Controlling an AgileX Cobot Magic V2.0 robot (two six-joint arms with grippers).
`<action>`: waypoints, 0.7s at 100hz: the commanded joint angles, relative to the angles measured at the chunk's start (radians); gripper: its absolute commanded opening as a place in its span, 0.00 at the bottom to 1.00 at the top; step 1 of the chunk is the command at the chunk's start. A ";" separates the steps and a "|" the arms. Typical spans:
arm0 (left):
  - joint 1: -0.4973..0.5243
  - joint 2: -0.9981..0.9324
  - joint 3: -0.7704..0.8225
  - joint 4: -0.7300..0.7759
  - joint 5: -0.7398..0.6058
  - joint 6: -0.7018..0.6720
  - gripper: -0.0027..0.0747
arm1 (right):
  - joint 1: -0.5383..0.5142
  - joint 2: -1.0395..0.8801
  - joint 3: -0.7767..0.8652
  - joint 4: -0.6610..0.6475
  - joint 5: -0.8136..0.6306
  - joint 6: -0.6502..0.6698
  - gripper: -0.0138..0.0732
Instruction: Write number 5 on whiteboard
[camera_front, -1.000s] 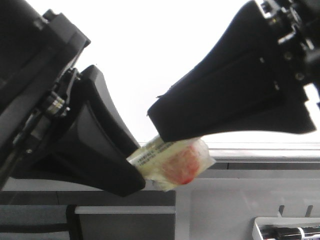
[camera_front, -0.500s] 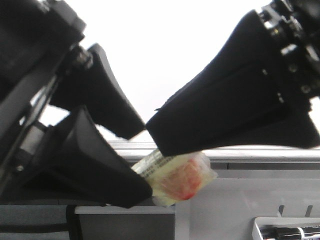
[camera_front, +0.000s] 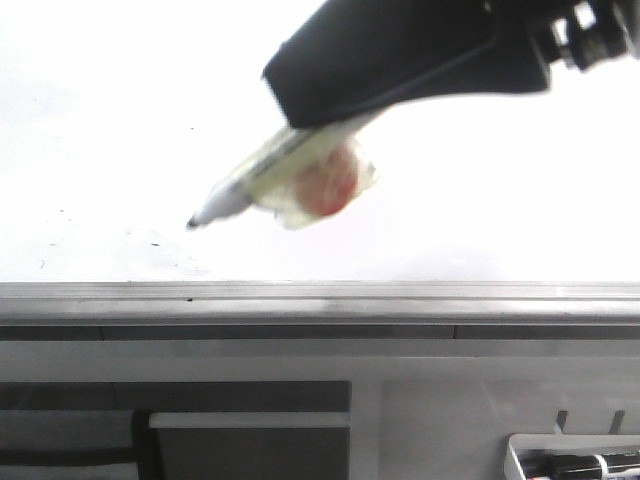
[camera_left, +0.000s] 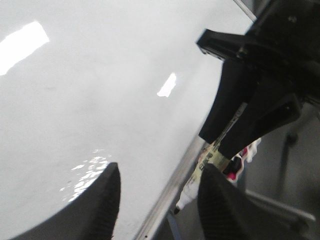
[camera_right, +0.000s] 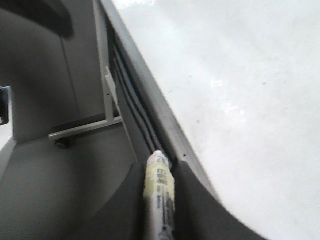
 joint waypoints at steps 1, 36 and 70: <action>0.065 -0.113 0.034 -0.020 -0.076 -0.076 0.29 | -0.031 -0.009 -0.035 -0.013 -0.083 -0.012 0.10; 0.239 -0.360 0.226 -0.112 -0.080 -0.091 0.01 | -0.148 -0.009 -0.116 -0.058 -0.027 -0.012 0.10; 0.243 -0.360 0.240 -0.144 -0.080 -0.091 0.01 | -0.279 0.005 -0.141 -0.058 0.027 -0.012 0.10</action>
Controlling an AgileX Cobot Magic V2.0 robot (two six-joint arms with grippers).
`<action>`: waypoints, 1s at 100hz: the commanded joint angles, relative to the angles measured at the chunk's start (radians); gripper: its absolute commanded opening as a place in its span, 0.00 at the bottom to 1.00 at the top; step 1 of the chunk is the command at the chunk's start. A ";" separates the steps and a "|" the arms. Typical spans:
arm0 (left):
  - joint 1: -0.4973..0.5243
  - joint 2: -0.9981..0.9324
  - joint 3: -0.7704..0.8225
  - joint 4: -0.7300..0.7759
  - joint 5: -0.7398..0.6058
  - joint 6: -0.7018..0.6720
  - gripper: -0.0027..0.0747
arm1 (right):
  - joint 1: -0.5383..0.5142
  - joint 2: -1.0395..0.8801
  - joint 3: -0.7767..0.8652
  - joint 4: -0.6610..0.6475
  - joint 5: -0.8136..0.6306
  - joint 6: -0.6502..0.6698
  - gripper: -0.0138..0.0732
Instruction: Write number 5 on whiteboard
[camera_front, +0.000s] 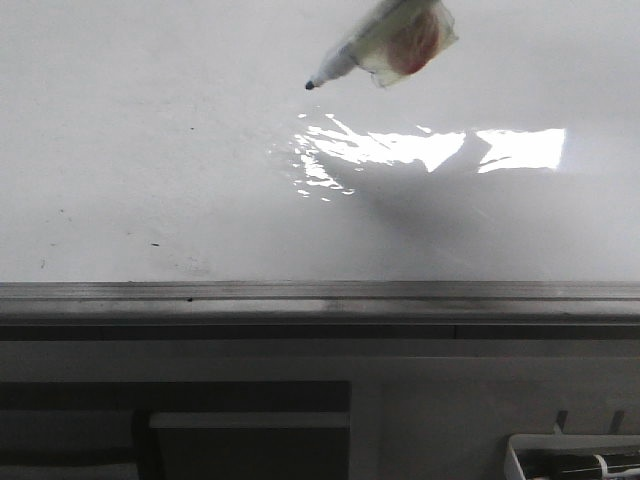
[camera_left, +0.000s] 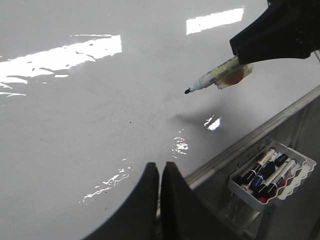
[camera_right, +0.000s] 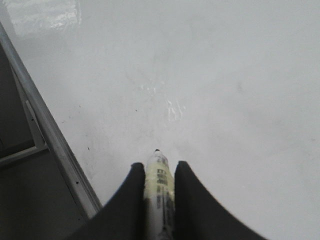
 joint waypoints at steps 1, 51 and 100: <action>0.003 0.007 -0.028 -0.028 -0.071 -0.010 0.01 | -0.036 -0.002 -0.036 0.001 -0.019 -0.012 0.10; 0.003 0.007 -0.028 -0.060 -0.071 -0.010 0.01 | -0.056 0.089 -0.036 0.001 -0.010 -0.005 0.10; 0.003 0.007 -0.028 -0.072 -0.071 -0.010 0.01 | -0.056 0.091 0.039 0.008 -0.030 0.015 0.10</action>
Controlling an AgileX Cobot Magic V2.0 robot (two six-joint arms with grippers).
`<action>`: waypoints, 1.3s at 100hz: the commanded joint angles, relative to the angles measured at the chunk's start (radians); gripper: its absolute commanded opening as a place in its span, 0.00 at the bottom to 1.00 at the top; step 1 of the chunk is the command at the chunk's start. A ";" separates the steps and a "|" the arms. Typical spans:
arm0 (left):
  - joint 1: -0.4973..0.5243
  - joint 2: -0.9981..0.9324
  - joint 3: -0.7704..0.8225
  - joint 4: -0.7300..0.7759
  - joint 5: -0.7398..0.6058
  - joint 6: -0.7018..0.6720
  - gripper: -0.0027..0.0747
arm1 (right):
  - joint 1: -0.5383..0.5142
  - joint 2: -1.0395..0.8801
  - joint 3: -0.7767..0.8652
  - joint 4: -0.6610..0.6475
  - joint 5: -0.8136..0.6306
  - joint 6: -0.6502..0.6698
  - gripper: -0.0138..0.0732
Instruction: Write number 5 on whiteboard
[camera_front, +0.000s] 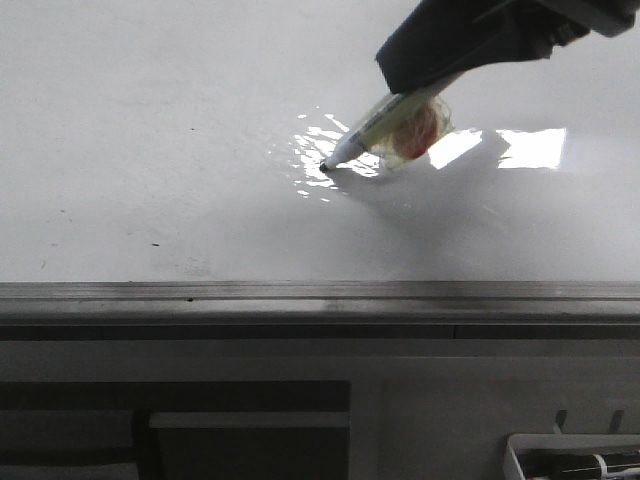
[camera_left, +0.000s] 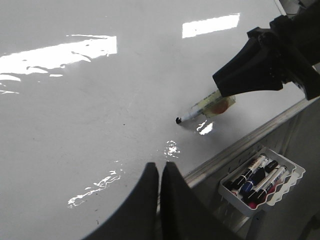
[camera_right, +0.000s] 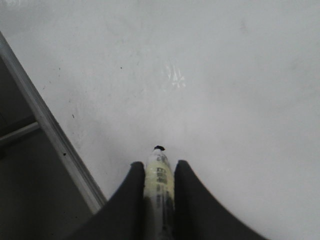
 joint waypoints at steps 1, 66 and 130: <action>0.003 0.007 -0.028 -0.027 -0.069 -0.010 0.01 | -0.008 -0.005 0.016 -0.003 -0.050 0.013 0.10; 0.003 0.007 -0.028 -0.027 -0.069 -0.010 0.01 | -0.128 -0.057 0.056 -0.003 0.022 0.039 0.11; 0.003 0.007 -0.028 -0.027 -0.069 -0.008 0.01 | 0.049 0.054 0.028 0.049 -0.034 0.090 0.11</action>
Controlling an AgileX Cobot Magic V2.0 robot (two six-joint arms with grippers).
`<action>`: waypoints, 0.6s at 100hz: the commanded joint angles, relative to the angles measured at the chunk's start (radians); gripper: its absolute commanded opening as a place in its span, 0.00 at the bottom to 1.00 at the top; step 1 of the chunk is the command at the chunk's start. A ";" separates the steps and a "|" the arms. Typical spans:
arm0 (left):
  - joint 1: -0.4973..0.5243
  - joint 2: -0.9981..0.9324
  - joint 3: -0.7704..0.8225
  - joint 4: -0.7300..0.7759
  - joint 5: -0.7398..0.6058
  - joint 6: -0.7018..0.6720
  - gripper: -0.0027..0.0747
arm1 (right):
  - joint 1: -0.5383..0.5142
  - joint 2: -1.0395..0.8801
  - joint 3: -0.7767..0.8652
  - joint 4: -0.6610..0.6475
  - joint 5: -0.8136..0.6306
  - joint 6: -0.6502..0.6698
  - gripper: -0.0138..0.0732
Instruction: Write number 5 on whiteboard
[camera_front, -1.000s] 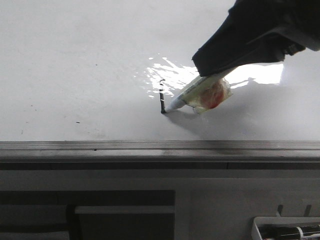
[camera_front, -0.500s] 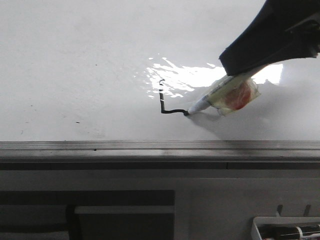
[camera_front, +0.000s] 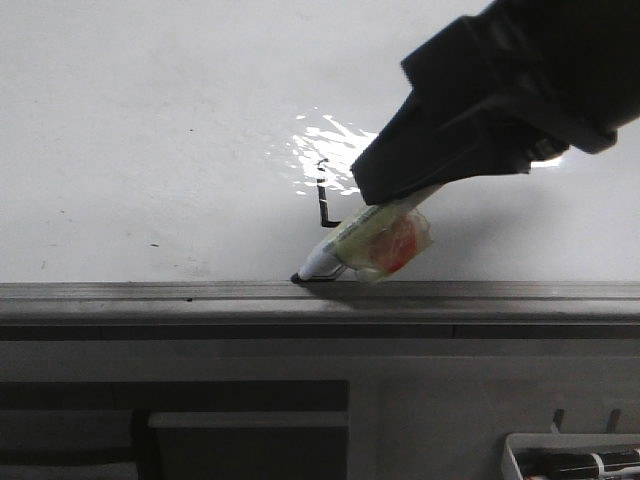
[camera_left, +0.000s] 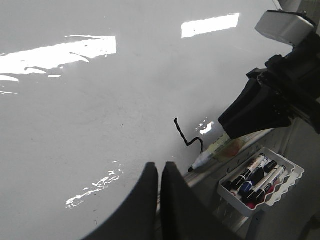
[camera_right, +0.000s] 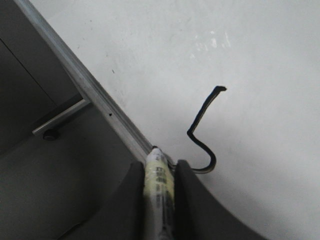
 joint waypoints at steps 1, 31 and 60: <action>0.003 0.007 -0.028 -0.025 -0.069 -0.008 0.01 | -0.006 -0.020 -0.033 -0.024 -0.064 -0.003 0.11; 0.003 0.007 -0.028 -0.025 -0.071 -0.004 0.01 | -0.003 -0.171 -0.050 -0.031 -0.128 -0.003 0.11; 0.003 0.009 -0.028 -0.020 -0.073 -0.004 0.01 | -0.051 -0.118 -0.050 -0.034 -0.154 -0.003 0.11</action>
